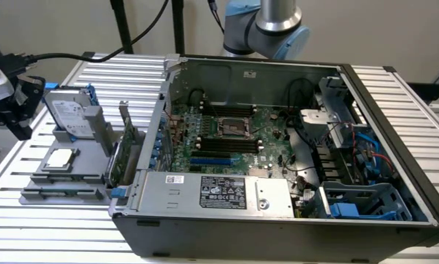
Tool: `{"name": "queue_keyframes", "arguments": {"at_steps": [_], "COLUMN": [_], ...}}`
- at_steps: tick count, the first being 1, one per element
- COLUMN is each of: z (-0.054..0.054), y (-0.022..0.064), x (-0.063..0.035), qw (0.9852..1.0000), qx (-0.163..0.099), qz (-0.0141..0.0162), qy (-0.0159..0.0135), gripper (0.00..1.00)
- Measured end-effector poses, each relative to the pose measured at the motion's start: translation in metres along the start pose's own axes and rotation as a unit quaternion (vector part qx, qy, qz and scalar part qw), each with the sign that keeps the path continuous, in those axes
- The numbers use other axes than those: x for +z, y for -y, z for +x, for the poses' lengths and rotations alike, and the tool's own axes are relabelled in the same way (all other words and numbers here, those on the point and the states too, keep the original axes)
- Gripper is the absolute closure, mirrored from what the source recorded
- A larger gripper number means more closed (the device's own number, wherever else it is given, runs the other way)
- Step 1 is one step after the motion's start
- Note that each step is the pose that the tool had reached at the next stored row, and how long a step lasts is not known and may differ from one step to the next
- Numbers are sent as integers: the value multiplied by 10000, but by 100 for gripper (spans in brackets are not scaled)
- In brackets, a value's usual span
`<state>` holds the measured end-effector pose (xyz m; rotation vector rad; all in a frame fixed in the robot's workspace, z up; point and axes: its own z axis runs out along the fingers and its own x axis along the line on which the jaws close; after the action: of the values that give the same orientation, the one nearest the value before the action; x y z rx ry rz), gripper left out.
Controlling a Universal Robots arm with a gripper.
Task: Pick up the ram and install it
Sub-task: 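Pick up the ram and move it above insertion slot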
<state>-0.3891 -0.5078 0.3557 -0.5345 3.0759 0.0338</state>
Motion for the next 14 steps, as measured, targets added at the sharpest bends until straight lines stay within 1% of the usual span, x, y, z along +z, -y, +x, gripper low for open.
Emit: {"name": "queue_keyframes", "arguments": {"at_steps": [2, 4, 7, 9, 11, 14], "z": [0, 1, 1, 1, 2, 2], "y": [0, 0, 1, 1, 1, 1], "x": [12, 25, 45, 59, 73, 94], "qw": [9998, 9994, 9980, 9967, 9951, 9919], "qx": [-180, -360, -632, -814, -993, -1269], "qz": [-4, -8, -14, -18, -22, -29], "qy": [-3, -7, -12, -15, -18, -23], "gripper": [89, 89, 89, 89, 89, 89]}}
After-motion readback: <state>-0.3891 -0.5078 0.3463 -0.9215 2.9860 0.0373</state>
